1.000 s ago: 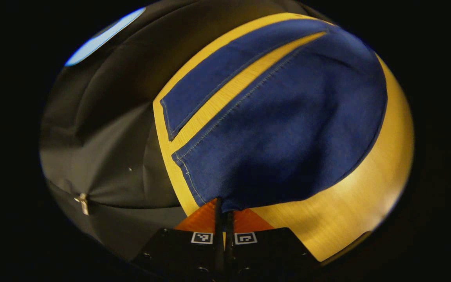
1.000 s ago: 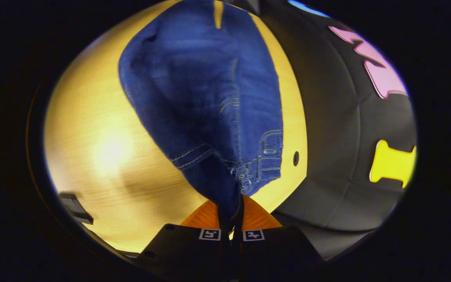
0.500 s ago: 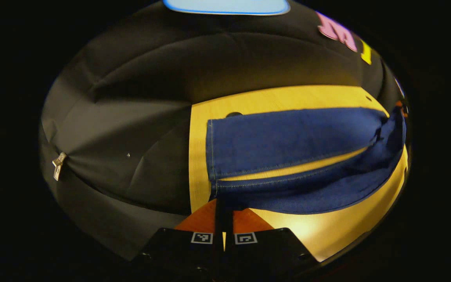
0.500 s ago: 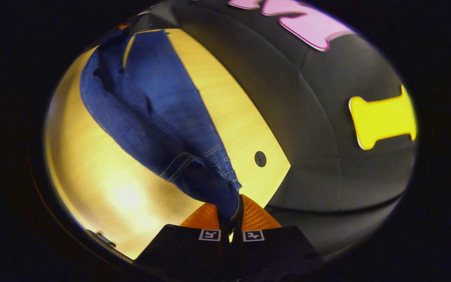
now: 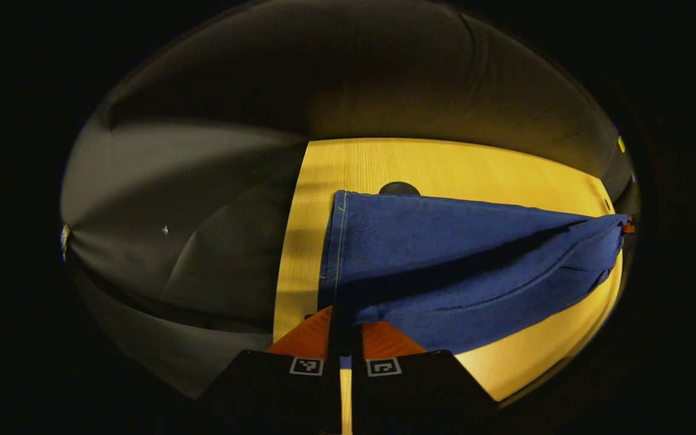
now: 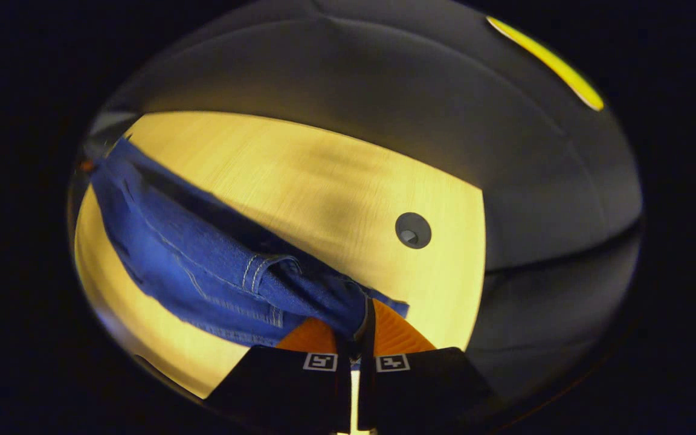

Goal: Grasp the waist and the cuffs of the jeans and fold them to make the two legs overlap; first hold the waist and fold one-third of the jeans toward the cuffs, then hold the cuffs and fold the remaining one-third in the same direction to finish folding.

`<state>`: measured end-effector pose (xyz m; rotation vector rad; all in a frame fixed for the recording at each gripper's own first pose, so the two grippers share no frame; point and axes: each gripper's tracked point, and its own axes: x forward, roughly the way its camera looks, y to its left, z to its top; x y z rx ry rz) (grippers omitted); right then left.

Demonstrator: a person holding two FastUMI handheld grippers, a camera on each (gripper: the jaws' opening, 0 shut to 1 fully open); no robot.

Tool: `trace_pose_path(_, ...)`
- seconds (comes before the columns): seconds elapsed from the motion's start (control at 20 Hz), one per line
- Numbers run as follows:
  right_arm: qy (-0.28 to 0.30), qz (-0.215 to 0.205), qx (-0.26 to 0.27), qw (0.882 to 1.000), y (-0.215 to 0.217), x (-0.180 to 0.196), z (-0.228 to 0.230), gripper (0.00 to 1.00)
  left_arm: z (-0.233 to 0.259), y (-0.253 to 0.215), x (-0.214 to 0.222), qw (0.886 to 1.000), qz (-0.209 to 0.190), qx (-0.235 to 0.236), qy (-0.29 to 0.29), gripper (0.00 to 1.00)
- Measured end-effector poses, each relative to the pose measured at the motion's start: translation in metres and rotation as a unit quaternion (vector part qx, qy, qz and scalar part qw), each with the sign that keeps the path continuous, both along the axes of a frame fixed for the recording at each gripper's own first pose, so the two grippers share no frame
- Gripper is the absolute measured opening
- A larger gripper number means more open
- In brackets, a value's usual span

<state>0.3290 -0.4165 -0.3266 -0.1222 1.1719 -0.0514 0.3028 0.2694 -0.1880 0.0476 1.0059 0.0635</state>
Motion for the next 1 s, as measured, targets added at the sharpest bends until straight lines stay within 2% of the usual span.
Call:
trace_pose_path(0.05,-0.005,-0.006,0.001,1.000,0.001,0.004,-0.003,0.19,0.002,-0.006,0.005,1.000,0.000,-0.008,-0.007,0.14)
trace_pose_path(0.1,-0.012,-0.012,0.003,1.000,0.002,0.004,0.001,0.20,0.007,-0.015,0.008,1.000,-0.002,-0.024,-0.017,0.24)
trace_pose_path(0.2,-0.043,-0.030,0.011,0.999,0.000,0.008,0.009,0.54,0.027,-0.026,0.012,0.998,-0.004,-0.036,-0.049,0.49)
trace_pose_path(0.3,-0.092,-0.066,0.023,0.993,-0.003,0.009,0.026,0.89,0.060,-0.035,0.014,0.994,0.004,-0.040,-0.100,0.73)
trace_pose_path(0.35,-0.119,-0.084,0.028,0.989,-0.004,0.008,0.035,0.91,0.078,-0.039,0.012,0.990,0.012,-0.042,-0.131,0.86)
trace_pose_path(0.4,-0.144,-0.105,0.028,0.984,-0.006,0.003,0.047,0.98,0.099,-0.041,0.009,0.986,0.021,-0.041,-0.162,0.98)
trace_pose_path(0.55,-0.209,-0.148,0.001,0.967,-0.014,-0.019,0.067,0.98,0.145,-0.037,-0.012,0.968,0.044,-0.013,-0.248,0.98)
trace_pose_path(0.7,-0.246,-0.213,0.005,0.946,-0.014,-0.041,0.060,0.98,0.172,-0.048,-0.043,0.956,0.046,0.011,-0.291,0.98)
trace_pose_path(0.75,-0.246,-0.230,0.014,0.941,-0.011,-0.048,0.049,0.98,0.179,-0.057,-0.057,0.953,0.046,0.018,-0.300,0.98)
trace_pose_path(0.85,-0.256,-0.246,-0.008,0.935,-0.019,-0.058,0.034,0.98,0.182,-0.078,-0.082,0.950,0.050,0.025,-0.308,0.98)
trace_pose_path(0.9,-0.260,-0.250,-0.019,0.932,-0.019,-0.064,0.033,0.98,0.181,-0.093,-0.090,0.949,0.050,0.013,-0.311,0.95)
trace_pose_path(1.0,-0.257,-0.259,-0.023,0.931,-0.020,-0.065,0.019,0.98,0.180,-0.122,-0.112,0.947,0.055,-0.009,-0.318,0.98)
